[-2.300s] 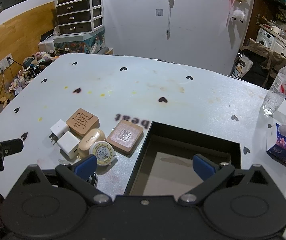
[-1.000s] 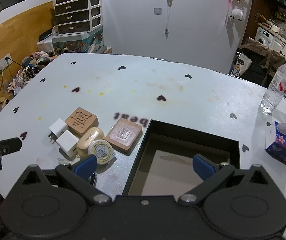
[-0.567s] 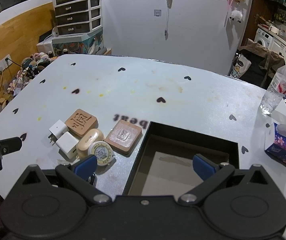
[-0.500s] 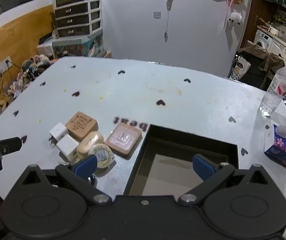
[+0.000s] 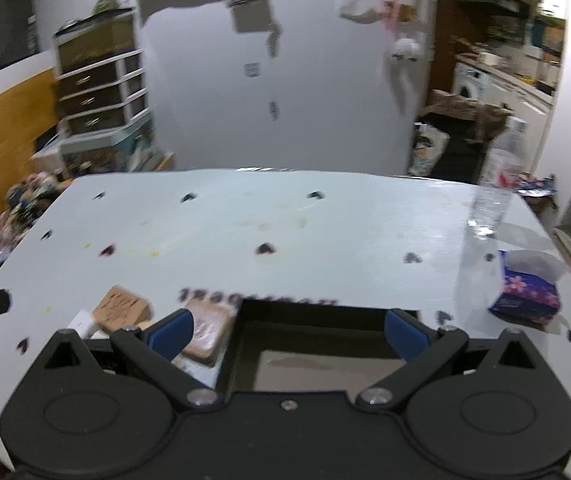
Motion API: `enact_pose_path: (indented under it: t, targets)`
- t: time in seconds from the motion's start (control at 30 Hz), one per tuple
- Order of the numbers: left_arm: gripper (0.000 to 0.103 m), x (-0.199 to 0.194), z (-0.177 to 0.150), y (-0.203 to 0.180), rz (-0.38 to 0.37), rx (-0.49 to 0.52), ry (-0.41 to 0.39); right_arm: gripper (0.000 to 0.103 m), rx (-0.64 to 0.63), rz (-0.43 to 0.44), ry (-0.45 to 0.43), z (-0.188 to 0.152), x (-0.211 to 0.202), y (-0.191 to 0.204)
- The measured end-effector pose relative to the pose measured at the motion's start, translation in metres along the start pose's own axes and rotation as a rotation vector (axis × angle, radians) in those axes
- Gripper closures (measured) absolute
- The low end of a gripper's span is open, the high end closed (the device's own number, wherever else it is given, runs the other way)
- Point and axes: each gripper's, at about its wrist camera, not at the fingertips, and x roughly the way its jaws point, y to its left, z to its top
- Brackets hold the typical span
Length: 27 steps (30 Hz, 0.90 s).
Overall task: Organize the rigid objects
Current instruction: 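Lower the left gripper and grasp the white suction-cup hook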
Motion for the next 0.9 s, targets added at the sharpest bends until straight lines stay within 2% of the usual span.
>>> enact_pose_path:
  t: [0.27, 0.5, 0.67, 0.8, 0.9]
  targets:
    - [0.0, 0.028, 0.007, 0.003, -0.054, 0.017, 0.004, 0.0, 0.126, -0.157, -0.034, -0.003, -0.006, -0.042]
    - [0.0, 0.048, -0.003, -0.005, -0.118, 0.043, 0.02, 0.0, 0.231, -0.241, -0.032, -0.023, -0.008, -0.077]
    - [0.0, 0.056, -0.015, -0.014, -0.126, 0.011, 0.07, 0.0, 0.243, -0.22, 0.001, -0.042, 0.005, -0.101]
    - [0.0, 0.056, -0.026, -0.024, -0.079, -0.021, 0.112, 0.0, 0.157, -0.209, 0.032, -0.053, 0.02, -0.11]
    - [0.0, 0.057, -0.034, -0.03, -0.045, -0.048, 0.152, 0.0, 0.137, -0.135, 0.085, -0.059, 0.035, -0.118]
